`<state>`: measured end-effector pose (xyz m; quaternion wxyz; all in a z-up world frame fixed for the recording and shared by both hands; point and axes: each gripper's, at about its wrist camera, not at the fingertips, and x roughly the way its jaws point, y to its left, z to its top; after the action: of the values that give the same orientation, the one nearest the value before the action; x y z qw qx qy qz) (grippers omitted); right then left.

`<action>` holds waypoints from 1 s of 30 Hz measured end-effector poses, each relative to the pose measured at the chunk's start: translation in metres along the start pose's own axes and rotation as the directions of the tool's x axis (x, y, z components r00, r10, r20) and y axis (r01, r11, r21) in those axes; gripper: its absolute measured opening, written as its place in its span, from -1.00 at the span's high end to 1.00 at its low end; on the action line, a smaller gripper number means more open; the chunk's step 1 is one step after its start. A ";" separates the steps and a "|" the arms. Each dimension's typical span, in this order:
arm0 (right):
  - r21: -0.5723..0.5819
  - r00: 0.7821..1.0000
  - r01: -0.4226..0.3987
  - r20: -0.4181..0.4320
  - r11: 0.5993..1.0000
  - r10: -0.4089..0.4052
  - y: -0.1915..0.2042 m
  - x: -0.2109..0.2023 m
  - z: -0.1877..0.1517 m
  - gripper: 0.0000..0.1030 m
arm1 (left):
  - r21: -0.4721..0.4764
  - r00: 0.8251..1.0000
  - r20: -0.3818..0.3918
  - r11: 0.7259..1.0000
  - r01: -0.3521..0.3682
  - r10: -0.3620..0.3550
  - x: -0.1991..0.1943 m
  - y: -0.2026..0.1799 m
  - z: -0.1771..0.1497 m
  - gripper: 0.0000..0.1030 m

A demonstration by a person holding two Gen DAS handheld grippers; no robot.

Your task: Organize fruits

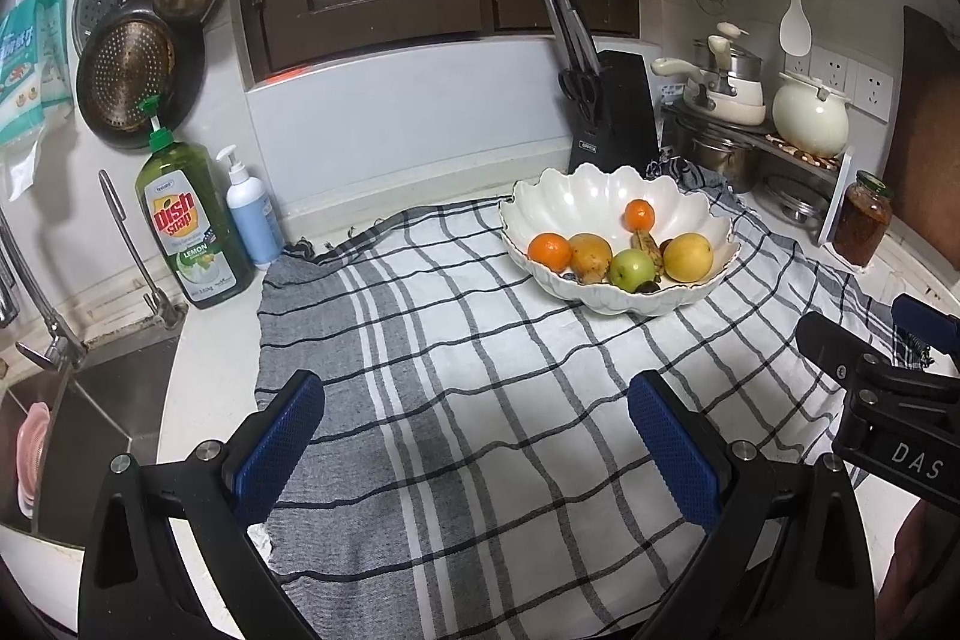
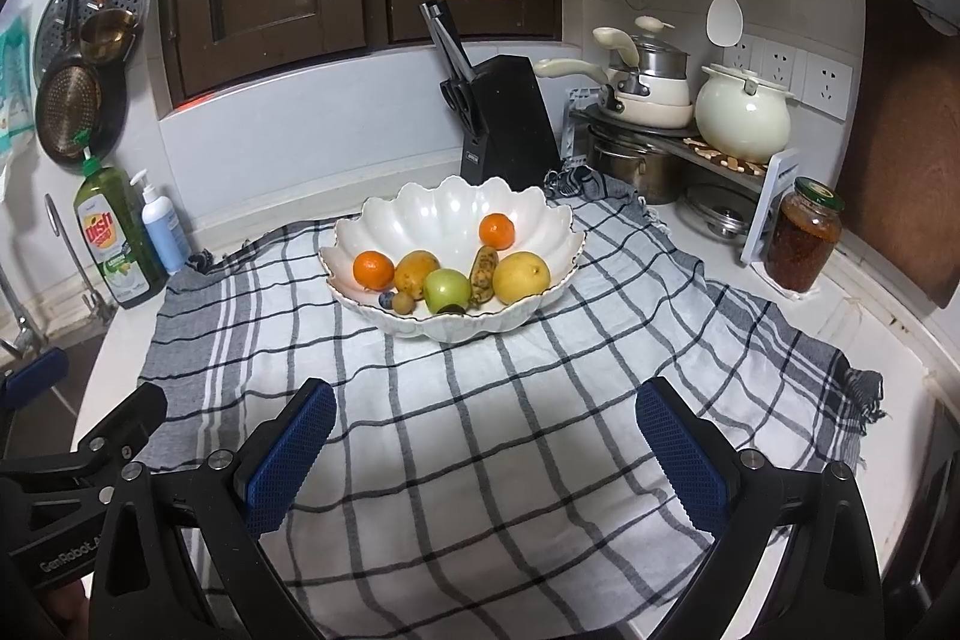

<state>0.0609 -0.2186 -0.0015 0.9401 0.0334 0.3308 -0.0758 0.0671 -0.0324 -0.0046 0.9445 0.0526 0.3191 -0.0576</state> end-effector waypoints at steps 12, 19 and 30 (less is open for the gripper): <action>0.000 1.000 0.000 -0.001 1.000 0.000 0.000 -0.001 0.000 -0.97 | -0.001 1.000 -0.005 1.000 -0.001 0.001 -0.002 0.001 0.001 -1.00; 0.001 1.000 -0.001 0.000 1.000 0.001 0.001 -0.002 -0.003 -0.97 | -0.008 1.000 -0.020 1.000 -0.010 0.009 -0.001 0.005 0.001 -1.00; 0.002 1.000 -0.002 -0.001 1.000 0.002 0.000 0.000 -0.003 -0.97 | -0.014 0.999 -0.044 1.000 -0.002 0.002 0.000 0.004 -0.001 -1.00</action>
<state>0.0590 -0.2181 -0.0034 0.9400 0.0346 0.3312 -0.0749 0.0675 -0.0284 -0.0054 0.9377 0.0477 0.3401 -0.0533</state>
